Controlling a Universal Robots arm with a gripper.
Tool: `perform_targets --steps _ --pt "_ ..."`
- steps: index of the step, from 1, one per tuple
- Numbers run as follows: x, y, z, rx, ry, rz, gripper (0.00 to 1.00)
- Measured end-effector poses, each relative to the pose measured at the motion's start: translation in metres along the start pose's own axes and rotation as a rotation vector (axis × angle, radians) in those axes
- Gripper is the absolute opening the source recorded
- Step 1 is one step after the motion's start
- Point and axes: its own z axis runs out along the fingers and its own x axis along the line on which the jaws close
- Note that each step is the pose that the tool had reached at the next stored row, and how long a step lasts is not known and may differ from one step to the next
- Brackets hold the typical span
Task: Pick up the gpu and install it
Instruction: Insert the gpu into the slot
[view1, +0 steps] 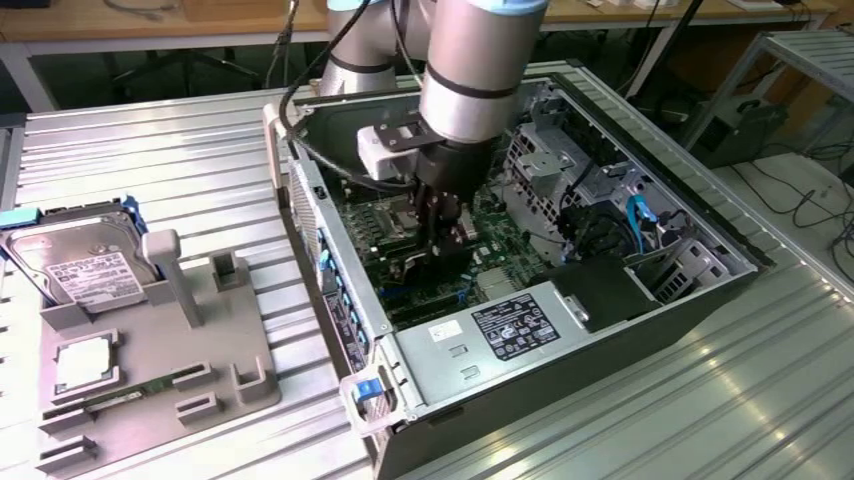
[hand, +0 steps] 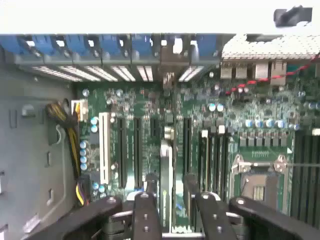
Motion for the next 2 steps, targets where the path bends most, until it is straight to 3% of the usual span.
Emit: perform_targets --steps 1,2 --pt "0.0 0.0 -0.0002 -0.0001 0.0004 0.0 0.11" --pt "0.0 0.0 -0.0001 -0.0001 0.0003 0.0 0.11"
